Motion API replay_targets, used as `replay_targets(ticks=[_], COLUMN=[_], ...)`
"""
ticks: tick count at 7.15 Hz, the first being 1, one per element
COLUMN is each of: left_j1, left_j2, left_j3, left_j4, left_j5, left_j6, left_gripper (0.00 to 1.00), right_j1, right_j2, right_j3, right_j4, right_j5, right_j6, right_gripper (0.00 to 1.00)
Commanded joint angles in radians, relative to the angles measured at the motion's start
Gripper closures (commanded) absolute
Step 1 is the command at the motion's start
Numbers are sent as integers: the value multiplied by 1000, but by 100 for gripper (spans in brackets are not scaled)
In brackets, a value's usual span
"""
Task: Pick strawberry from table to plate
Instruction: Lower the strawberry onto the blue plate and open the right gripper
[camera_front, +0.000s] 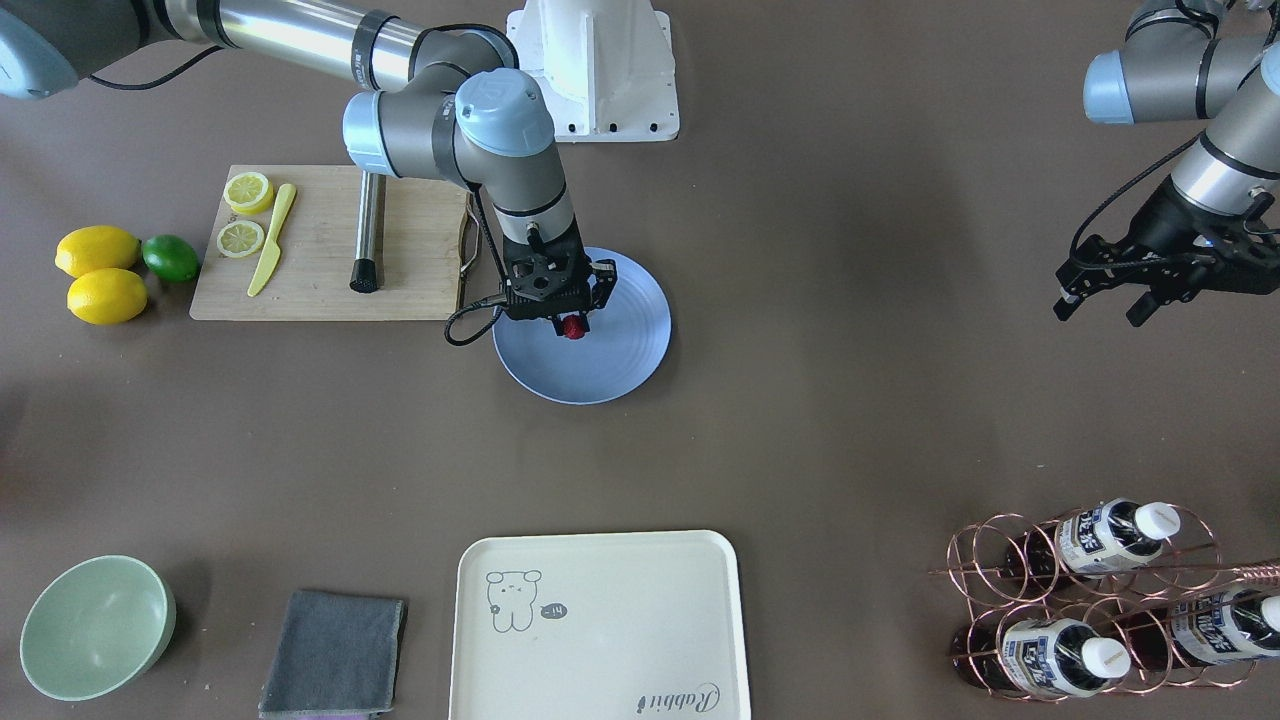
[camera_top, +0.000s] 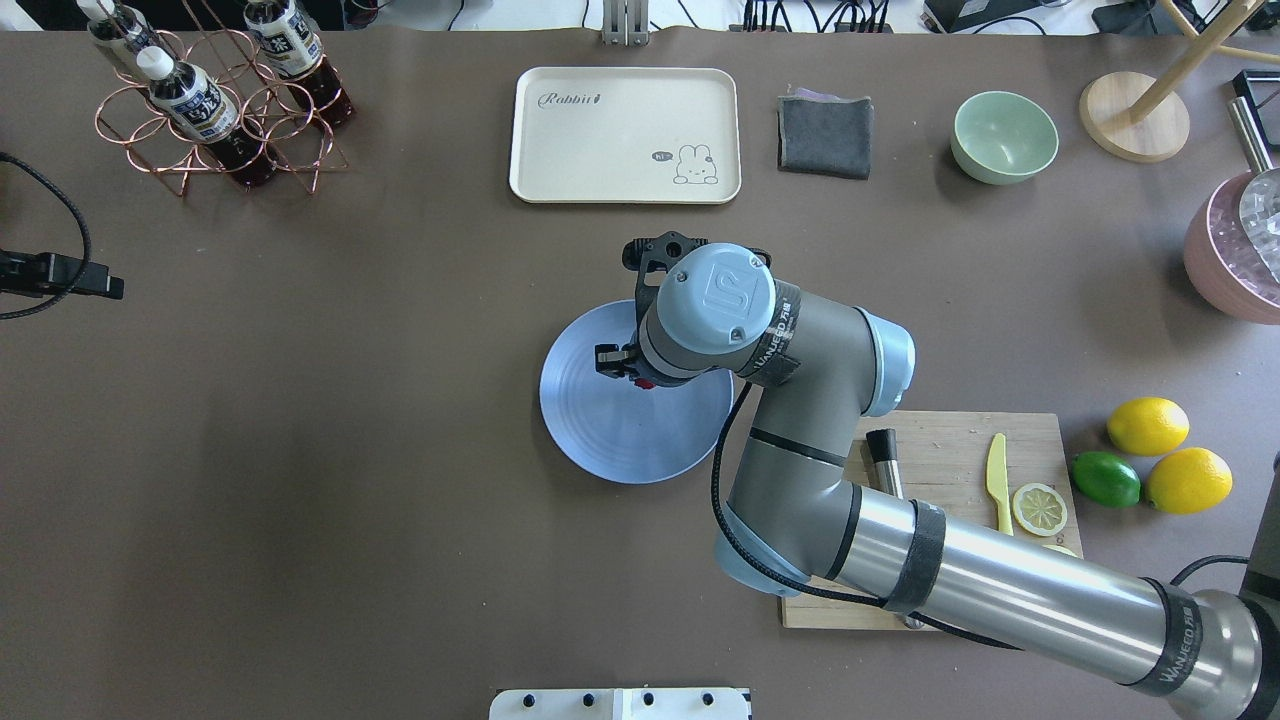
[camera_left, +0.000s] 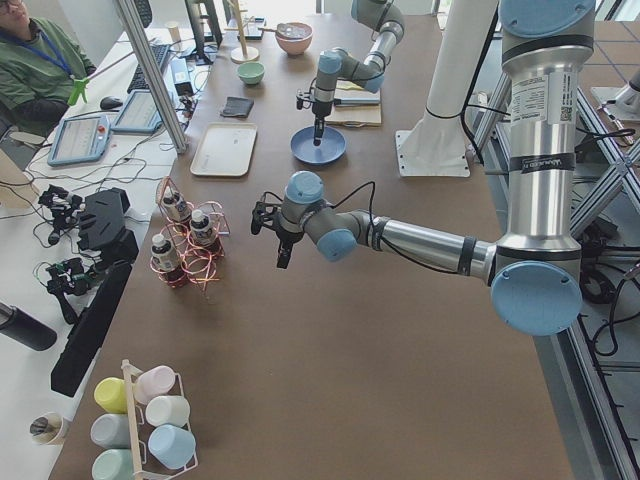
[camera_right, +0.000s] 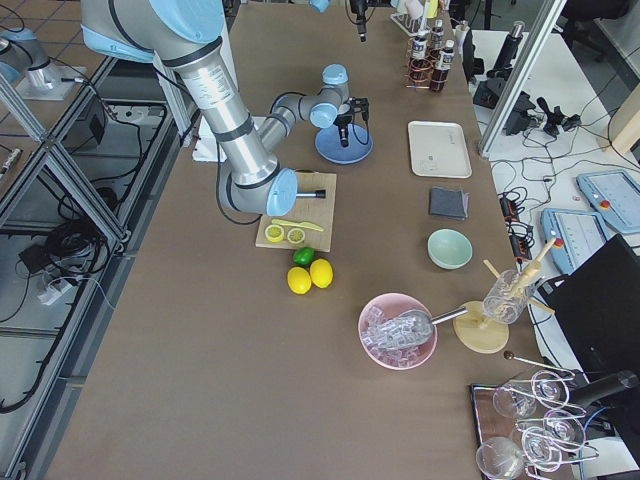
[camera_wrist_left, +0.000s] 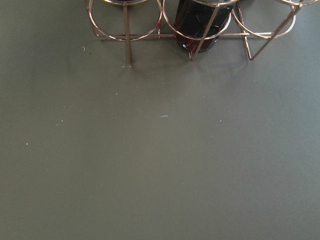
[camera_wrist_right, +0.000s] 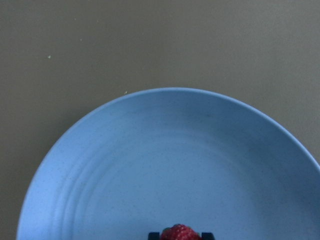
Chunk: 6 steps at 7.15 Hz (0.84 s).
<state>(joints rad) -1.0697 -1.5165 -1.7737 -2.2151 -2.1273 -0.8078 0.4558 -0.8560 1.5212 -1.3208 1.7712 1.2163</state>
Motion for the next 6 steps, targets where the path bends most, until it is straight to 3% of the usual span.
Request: replay_targets(ticks=[1, 2, 4, 6], left_j1=[-1, -1, -1, -56], left_j2=[1, 1, -1, -1], left_j3=[2, 2, 7, 5], left_j4=[0, 2, 0, 9], left_j5=[0, 0, -2, -70], left_j6=[1, 1, 1, 27], left_gripper=[2, 2, 2, 2], right_j1=[-19, -17, 13, 125], right_j2=[-2, -8, -1, -44], right_j3=[-1, 1, 22, 45], right_j4=[3, 5, 3, -11], right_j5=[-1, -9, -9, 89], right_j6=[8, 8, -1, -56], right_gripper=[93, 1, 0, 0])
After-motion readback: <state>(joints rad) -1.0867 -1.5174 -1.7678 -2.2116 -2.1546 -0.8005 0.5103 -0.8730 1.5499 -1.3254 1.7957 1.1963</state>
